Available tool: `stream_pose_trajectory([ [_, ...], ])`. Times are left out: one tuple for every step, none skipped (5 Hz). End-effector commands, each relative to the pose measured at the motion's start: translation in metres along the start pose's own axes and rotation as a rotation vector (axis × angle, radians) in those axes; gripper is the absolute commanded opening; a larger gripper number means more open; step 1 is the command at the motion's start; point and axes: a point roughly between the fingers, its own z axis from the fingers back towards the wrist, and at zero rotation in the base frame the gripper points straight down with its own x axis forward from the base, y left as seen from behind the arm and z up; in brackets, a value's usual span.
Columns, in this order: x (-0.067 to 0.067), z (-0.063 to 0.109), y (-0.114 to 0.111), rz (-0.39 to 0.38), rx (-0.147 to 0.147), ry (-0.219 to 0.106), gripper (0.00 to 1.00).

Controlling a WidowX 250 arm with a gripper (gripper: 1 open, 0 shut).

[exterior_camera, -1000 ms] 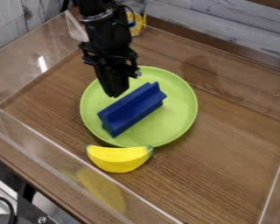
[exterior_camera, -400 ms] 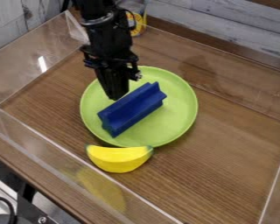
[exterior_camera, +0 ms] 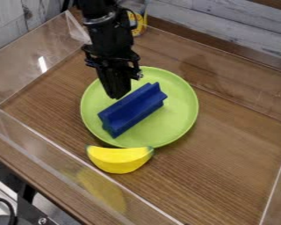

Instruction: Remove the blue object from inside the green plate and put it on the table

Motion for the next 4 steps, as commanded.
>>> stream_pose_trajectory([
  [0.0093,0.0112,0.0025,-0.004,0.017,-0.047,1.00],
  [0.0095,0.0100,0.0034,-0.004,0.017,-0.045,0.00],
  [0.0098,0.0093,0.0042,-0.002,0.018,-0.044,0.00],
  [0.0101,0.0099,0.0047,-0.002,0.016,-0.044,0.00],
])
